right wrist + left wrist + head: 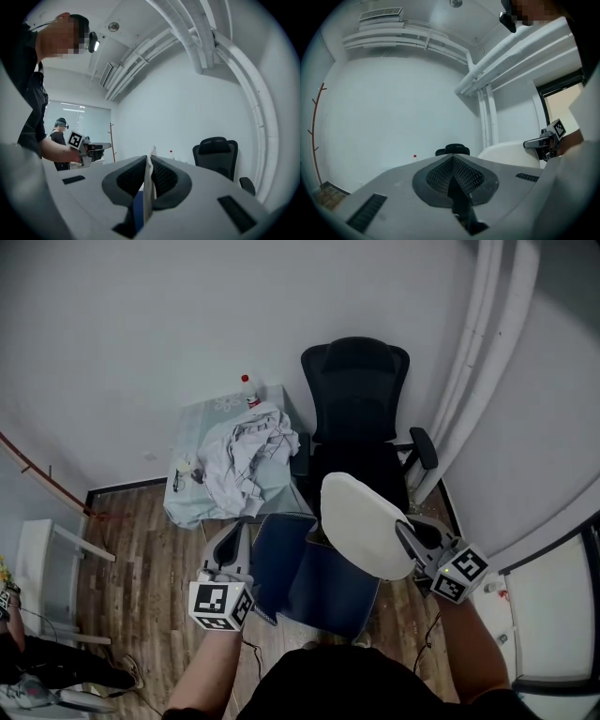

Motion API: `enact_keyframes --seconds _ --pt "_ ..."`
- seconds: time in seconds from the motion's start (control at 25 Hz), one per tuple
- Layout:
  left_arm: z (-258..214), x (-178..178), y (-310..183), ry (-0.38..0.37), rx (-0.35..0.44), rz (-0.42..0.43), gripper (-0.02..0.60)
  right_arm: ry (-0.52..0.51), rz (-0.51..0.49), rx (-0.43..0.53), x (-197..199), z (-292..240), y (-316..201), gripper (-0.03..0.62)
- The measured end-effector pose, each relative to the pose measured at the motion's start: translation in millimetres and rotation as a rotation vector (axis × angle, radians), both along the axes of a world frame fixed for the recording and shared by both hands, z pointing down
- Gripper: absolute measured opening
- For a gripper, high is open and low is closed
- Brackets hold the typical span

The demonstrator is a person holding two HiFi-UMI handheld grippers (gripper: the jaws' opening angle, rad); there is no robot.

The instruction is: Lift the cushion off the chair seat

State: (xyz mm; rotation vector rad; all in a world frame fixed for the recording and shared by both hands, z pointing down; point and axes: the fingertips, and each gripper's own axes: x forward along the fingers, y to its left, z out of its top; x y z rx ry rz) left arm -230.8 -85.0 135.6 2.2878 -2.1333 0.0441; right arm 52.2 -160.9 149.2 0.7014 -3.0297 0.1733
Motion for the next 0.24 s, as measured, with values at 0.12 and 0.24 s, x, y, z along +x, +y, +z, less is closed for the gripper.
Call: enact_keyframes --seconds 0.12,0.24 --pt "-2.9 -0.6 0.3 -0.009 0.012 -0.004 0.005 0.003 -0.004 -0.001 -2.1 1.0 -0.9 0.032" --pt "-4.8 -0.4 -0.9 -0.015 0.010 0.003 0.005 -0.001 -0.004 0.000 -3.7 -0.8 -1.8 0.033"
